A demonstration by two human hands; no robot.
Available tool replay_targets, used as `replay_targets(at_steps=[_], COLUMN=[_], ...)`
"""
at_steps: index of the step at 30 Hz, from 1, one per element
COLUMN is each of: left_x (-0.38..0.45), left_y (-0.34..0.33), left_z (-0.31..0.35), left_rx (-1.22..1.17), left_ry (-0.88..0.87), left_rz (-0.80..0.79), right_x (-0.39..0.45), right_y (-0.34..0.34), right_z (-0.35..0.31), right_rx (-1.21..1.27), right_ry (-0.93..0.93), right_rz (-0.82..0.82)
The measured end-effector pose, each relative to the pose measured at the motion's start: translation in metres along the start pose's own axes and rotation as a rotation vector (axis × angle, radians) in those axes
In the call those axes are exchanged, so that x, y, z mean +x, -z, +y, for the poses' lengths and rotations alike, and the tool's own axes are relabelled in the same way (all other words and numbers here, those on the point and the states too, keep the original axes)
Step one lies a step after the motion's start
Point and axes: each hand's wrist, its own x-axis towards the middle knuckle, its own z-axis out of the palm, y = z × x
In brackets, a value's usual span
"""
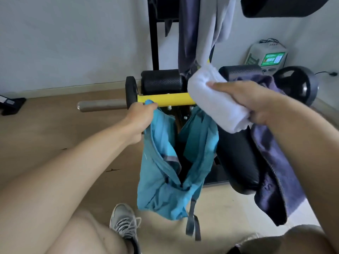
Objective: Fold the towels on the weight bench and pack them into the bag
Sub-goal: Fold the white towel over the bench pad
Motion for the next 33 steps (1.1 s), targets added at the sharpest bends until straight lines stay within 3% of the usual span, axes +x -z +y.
replay_targets(at_steps=[6,8,13,20,23,26,29,33], left_x=[0.007,0.007,0.005,0.002,0.003,0.000,-0.001,0.004], left_y=[0.012,0.010,0.009,0.019,0.020,0.015,0.015,0.020], left_z=[0.010,0.005,-0.015,-0.019,-0.021,-0.022,-0.023,-0.027], left_rx=[-0.119,0.031,0.426,0.850,0.834,0.782,0.727,0.637], left_ry=[-0.105,-0.108,-0.022,-0.343,-0.346,-0.334,-0.335,-0.276], left_rz=[0.095,0.009,-0.179,0.027,0.026,0.012,0.021,0.013], right_x=[-0.002,0.003,0.019,0.009,0.002,-0.001,0.009,0.027], right_y=[0.005,0.004,-0.013,-0.045,-0.064,-0.087,-0.103,-0.106], right_z=[-0.009,-0.004,0.013,0.007,0.007,0.010,0.019,0.046], right_rx=[-0.033,-0.227,-0.801,-1.285,-1.446,-1.318,-1.010,-1.024], right_ry=[0.080,0.079,0.076,0.141,0.334,0.454,0.263,0.072], right_rz=[0.098,0.175,0.192,0.344,0.438,0.393,0.169,-0.006])
